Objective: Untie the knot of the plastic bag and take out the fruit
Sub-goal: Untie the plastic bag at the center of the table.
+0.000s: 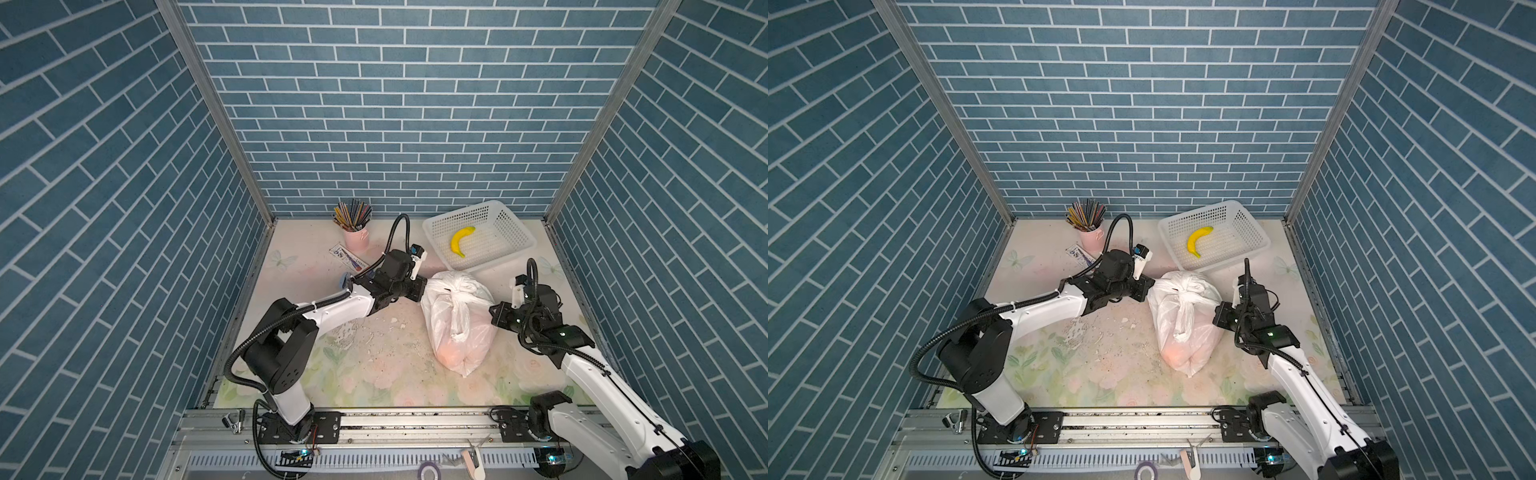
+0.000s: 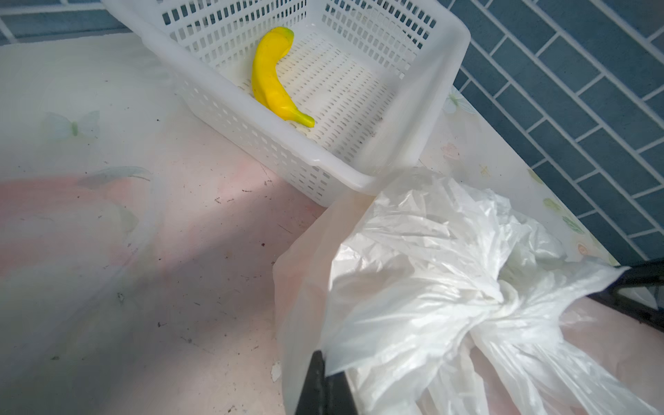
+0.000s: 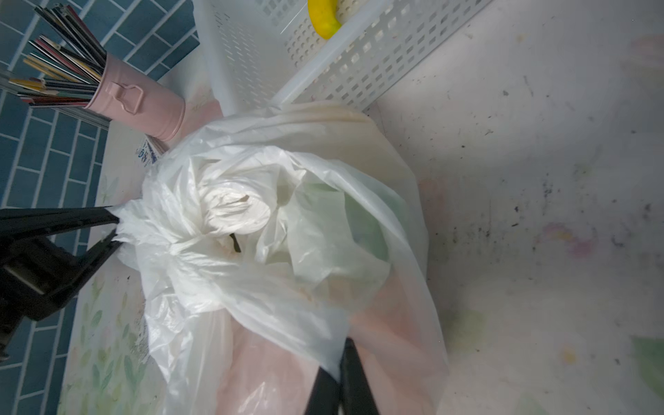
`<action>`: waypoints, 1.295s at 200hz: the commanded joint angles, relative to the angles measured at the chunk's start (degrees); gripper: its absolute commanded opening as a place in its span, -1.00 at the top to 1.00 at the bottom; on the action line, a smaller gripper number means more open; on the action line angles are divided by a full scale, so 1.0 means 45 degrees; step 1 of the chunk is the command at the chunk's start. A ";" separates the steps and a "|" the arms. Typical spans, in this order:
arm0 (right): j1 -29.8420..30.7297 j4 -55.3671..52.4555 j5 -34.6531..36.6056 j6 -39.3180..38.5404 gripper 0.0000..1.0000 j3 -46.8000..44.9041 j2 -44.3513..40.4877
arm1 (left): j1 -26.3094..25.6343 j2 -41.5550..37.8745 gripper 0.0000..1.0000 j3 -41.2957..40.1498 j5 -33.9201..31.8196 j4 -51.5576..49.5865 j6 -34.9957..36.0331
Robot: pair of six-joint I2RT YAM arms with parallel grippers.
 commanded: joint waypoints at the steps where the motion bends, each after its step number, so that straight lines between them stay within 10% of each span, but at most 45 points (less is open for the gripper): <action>1: -0.0129 -0.0387 0.0572 0.0236 0.36 0.0519 -0.0360 | 0.0158 -0.0654 0.56 -0.0147 -0.0471 0.0343 0.0289; 36: -0.0030 0.0343 -0.0819 -0.0226 0.10 0.1263 -0.0549 | -0.0446 -0.0727 -0.06 0.0400 -0.0114 0.0644 0.1526; 138: 0.1425 -0.1287 -0.1958 -0.4340 -0.33 0.3423 0.2908 | -0.1140 0.2578 -0.54 0.4530 0.0296 -0.3133 0.3438; 192: 0.1642 -0.1736 -0.1910 -0.4556 -0.12 0.3426 0.4336 | -0.1258 0.3091 -0.47 0.4406 -0.0034 -0.3607 0.3441; 259: 0.1670 -0.1728 -0.1906 -0.4683 0.72 0.3367 0.5080 | -0.1248 0.3672 0.32 0.4662 -0.0613 -0.4066 0.2829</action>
